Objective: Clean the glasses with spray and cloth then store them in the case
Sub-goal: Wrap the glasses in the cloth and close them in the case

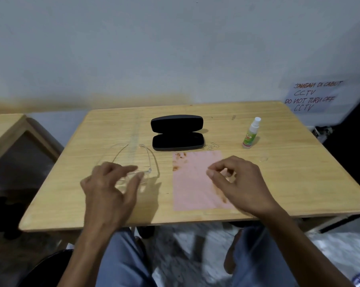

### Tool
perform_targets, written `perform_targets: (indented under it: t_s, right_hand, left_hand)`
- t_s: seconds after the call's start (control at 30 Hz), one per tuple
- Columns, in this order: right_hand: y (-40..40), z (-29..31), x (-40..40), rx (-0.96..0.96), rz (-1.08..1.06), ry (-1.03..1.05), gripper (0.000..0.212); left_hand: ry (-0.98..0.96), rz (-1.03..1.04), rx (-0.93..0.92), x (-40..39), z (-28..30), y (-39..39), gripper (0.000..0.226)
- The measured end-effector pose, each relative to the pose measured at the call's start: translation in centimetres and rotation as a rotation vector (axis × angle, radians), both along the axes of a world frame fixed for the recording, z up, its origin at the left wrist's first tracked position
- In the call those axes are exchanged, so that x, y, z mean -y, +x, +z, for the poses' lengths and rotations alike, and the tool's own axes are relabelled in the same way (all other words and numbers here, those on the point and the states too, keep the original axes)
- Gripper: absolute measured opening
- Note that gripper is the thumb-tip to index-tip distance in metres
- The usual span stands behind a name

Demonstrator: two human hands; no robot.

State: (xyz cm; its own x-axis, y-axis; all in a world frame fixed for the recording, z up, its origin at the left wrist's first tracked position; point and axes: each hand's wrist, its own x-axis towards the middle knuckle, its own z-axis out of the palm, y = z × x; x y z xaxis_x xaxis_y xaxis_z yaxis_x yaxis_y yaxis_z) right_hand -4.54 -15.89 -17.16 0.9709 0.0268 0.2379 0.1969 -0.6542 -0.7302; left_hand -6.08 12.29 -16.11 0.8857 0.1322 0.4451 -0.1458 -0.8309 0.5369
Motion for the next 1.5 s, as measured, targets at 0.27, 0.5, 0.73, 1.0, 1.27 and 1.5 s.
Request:
perform_targets:
  t_s: [0.27, 0.5, 0.73, 1.0, 1.27, 1.5]
  right_hand:
    - [5.5, 1.1, -11.2, -0.267, 0.077, 0.215, 0.026]
    - [7.7, -0.3, -14.2, -0.415, 0.041, 0.206, 0.051]
    - [6.2, 1.1, -13.3, -0.374, 0.118, 0.386, 0.023]
    - [2.2, 2.9, -3.8, -0.135, 0.112, 0.316, 0.007]
    - [-0.1, 0.5, 3.5, -0.030, -0.043, 0.209, 0.004]
    - [0.5, -1.9, 4.1, -0.028, -0.076, 0.235, 0.005]
  left_hand:
    - [-0.135, 0.417, -0.318, -6.6, 2.4, 4.4, 0.038]
    - [-0.407, 0.340, -0.498, -8.9, 1.0, 5.7, 0.027]
    - [-0.608, 0.211, -0.440, -8.8, 1.9, 4.0, 0.018]
    - [-0.565, -0.114, -0.356, -1.9, 2.9, 2.4, 0.007]
    - [-0.453, -0.240, -0.329, 4.5, 0.0, 2.6, 0.005]
    - [-0.405, -0.215, -0.296, 5.1, -1.2, 2.9, 0.003]
